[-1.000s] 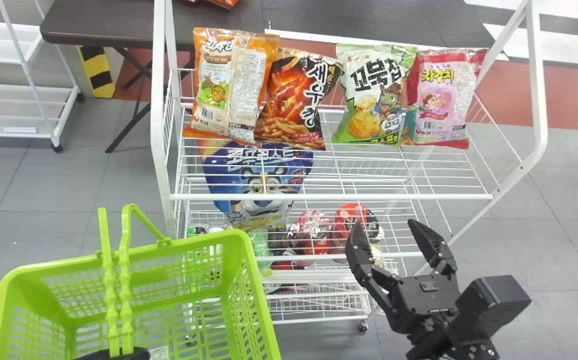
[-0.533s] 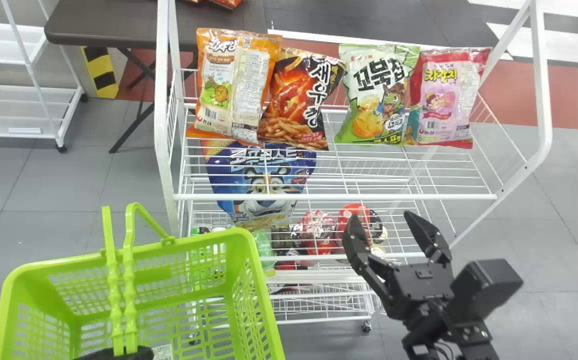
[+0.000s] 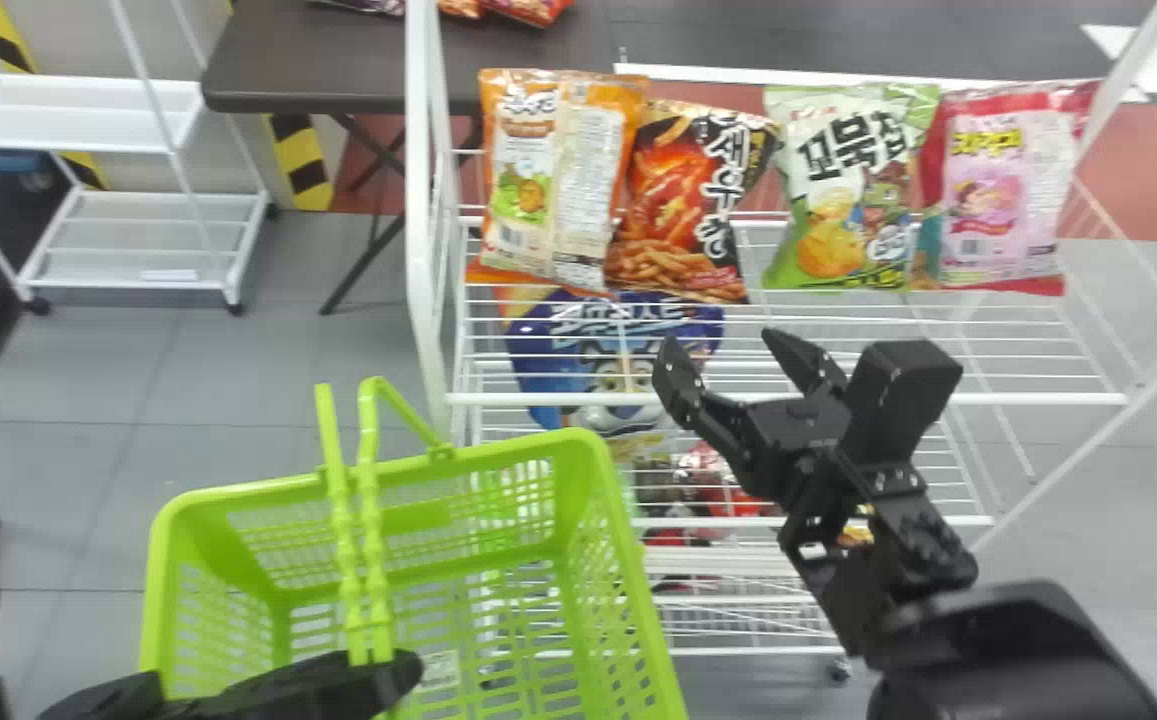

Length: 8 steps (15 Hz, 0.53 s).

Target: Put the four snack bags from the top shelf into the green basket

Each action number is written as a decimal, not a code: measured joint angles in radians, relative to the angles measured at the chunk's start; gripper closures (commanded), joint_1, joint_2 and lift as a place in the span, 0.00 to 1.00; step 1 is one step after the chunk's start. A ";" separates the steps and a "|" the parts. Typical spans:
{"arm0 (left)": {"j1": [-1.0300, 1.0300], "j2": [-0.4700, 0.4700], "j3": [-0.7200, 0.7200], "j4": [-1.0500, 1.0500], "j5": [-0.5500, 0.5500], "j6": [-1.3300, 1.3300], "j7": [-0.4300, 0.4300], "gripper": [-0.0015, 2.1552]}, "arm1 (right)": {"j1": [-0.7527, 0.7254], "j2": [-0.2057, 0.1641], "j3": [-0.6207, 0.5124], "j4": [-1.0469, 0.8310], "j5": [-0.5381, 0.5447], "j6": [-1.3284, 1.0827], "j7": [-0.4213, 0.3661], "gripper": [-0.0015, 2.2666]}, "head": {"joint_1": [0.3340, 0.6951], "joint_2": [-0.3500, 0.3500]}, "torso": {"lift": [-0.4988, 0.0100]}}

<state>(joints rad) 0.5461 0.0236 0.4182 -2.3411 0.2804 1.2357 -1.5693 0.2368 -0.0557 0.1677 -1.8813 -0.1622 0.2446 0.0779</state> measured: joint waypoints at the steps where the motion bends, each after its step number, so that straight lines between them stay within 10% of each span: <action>1: -0.004 0.000 0.002 0.003 0.000 0.000 0.000 1.00 | -0.059 0.000 0.028 0.046 -0.003 0.007 -0.011 0.06 | 1.00 0.56 | 0.97; 8: -0.006 0.011 0.027 0.022 0.019 -0.005 0.000 1.00 | -0.377 0.014 0.111 0.355 -0.028 0.039 -0.078 0.06 | 1.00 0.64 | 0.97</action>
<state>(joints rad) 0.5399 0.0343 0.4453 -2.3195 0.2998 1.2309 -1.5693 -0.1400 -0.0419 0.2785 -1.5266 -0.1905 0.2833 0.0003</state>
